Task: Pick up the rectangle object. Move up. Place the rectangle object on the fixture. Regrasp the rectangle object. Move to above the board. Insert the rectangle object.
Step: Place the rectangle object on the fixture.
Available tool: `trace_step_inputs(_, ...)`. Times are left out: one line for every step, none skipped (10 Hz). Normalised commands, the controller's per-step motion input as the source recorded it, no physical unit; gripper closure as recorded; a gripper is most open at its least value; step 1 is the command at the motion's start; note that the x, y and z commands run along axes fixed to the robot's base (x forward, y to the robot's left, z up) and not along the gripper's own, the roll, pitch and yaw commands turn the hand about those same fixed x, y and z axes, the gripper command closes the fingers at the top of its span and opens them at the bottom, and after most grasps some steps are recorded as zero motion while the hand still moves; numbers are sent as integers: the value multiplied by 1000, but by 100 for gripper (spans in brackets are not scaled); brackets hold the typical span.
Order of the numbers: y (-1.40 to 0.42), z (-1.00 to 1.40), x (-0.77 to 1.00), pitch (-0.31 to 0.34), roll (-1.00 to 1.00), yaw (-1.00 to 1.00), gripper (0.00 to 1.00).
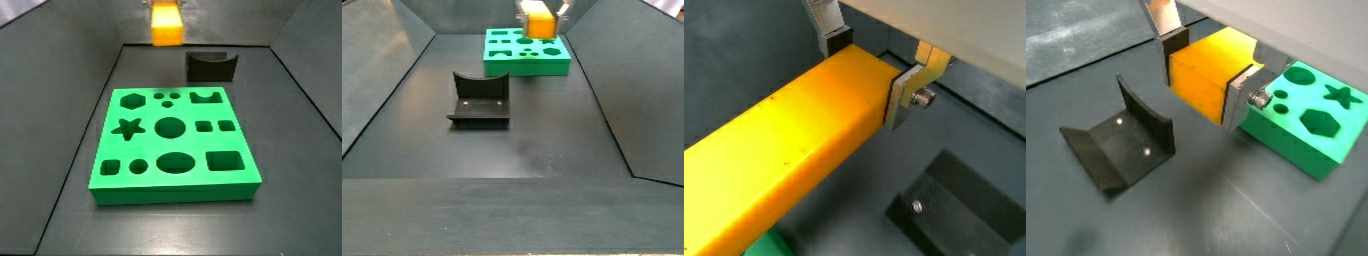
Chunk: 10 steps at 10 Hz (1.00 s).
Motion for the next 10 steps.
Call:
trace_step_inputs(-163, -58, 852, 23, -8, 29, 100)
trace_step_inputs(-107, -42, 730, 33, 7, 30, 100)
trace_step_inputs(-61, -27, 571, 51, 26, 35, 100)
trace_step_inputs(-50, -24, 493, 63, 33, 36, 100)
trace_step_inputs(836, 277, 1000, 132, -1000, -67, 100)
trace_step_inputs(900, 300, 1000, 144, -1000, -72, 100)
trace_step_inputs(859, 230, 1000, 152, -1000, -99, 100)
trace_step_inputs(679, 115, 916, 154, -1000, -106, 100)
trace_step_inputs(505, 70, 826, 162, -1000, -117, 100)
trace_step_inputs(335, 45, 738, 168, -994, -132, 100)
